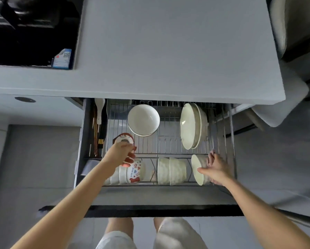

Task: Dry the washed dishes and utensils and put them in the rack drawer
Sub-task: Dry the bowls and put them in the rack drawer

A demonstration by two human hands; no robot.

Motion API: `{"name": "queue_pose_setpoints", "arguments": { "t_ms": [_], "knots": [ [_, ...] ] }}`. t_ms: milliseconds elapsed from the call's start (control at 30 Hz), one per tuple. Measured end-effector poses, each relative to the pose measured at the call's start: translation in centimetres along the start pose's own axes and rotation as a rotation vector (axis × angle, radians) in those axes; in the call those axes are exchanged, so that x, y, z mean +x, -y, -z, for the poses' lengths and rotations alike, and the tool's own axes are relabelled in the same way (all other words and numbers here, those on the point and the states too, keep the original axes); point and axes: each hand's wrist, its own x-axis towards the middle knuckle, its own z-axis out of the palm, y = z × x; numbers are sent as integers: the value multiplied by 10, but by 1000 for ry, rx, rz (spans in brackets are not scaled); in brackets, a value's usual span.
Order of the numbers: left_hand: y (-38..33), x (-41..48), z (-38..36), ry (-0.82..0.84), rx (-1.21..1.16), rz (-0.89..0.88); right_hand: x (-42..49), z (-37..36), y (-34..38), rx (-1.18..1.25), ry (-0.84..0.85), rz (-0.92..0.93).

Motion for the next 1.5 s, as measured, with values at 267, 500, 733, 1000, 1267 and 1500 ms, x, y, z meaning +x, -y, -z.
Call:
{"name": "queue_pose_setpoints", "arguments": {
  "t_ms": [267,500,733,1000,1267,1500],
  "knots": [
    [37,-3,-11,-111,-120,116,39,-59,18,-127,0,58],
    [57,-8,-8,-164,-214,192,33,-78,30,-12,10,-25],
    [69,-26,11,-229,-327,160,13,-50,43,-99,41,104],
    [122,-91,80,-348,-542,38,-99,-17,195,201,222,512],
    [246,-204,213,-576,-747,-100,-277,-102,396,395,576,651],
    [395,-314,337,-853,-961,-153,-462,-207,520,400,951,780]
  ]
}}
